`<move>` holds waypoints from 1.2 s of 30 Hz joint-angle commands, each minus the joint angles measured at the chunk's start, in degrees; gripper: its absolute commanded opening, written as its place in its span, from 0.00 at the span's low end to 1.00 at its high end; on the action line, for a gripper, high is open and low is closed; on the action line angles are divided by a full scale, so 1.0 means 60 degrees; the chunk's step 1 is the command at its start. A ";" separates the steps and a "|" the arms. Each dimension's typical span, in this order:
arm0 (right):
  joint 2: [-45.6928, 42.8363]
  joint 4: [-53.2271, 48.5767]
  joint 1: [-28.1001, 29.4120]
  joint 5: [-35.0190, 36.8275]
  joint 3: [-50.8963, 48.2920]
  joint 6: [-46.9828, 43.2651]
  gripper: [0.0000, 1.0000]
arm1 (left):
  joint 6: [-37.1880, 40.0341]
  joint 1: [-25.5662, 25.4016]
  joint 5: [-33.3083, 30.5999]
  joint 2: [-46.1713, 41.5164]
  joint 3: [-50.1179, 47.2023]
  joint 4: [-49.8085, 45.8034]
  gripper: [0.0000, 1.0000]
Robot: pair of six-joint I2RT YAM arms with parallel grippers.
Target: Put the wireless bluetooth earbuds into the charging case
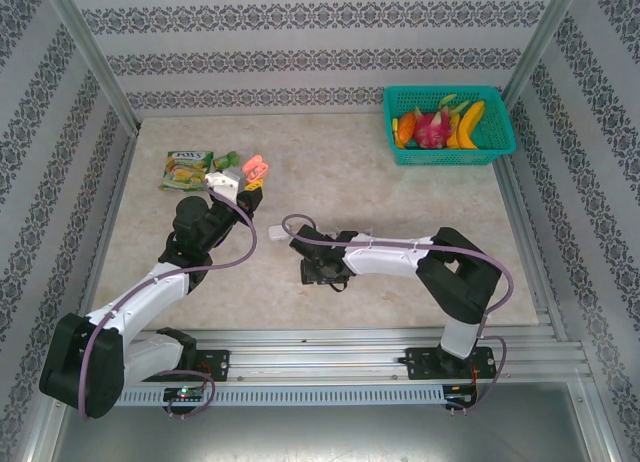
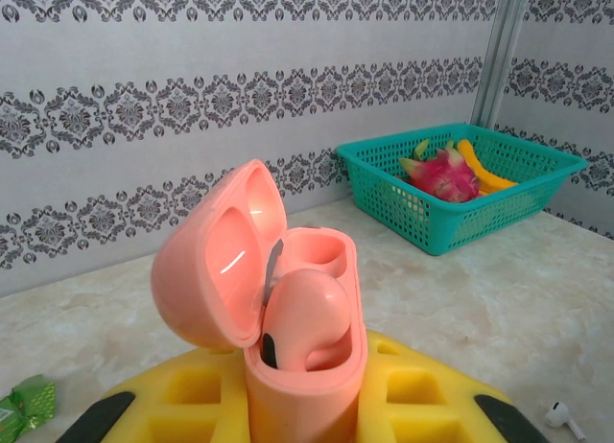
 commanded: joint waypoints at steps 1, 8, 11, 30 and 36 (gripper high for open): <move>0.0297 -0.0416 0.0029 0.0574 0.0326 -0.0281 0.57 | -0.0192 0.0118 0.0064 -0.0126 -0.0085 0.0261 0.00; -0.0039 -0.0541 0.0027 0.0625 -0.0170 -0.0666 0.55 | -0.0180 0.0115 0.0070 -0.0105 -0.0026 0.0239 0.00; -0.0317 -0.0651 -0.0024 0.0707 -0.0470 -0.0802 0.55 | -0.0186 0.0117 0.0066 -0.0088 -0.0013 0.0240 0.00; -0.2455 -0.0200 -0.1121 0.0078 -0.1534 0.0117 0.56 | -0.0317 0.0117 0.0161 0.0153 0.0131 0.0303 0.00; -0.2116 0.0232 -0.1258 -0.0413 -0.1566 0.0882 0.55 | -0.0427 0.0114 0.0238 0.0230 0.0179 0.0327 0.00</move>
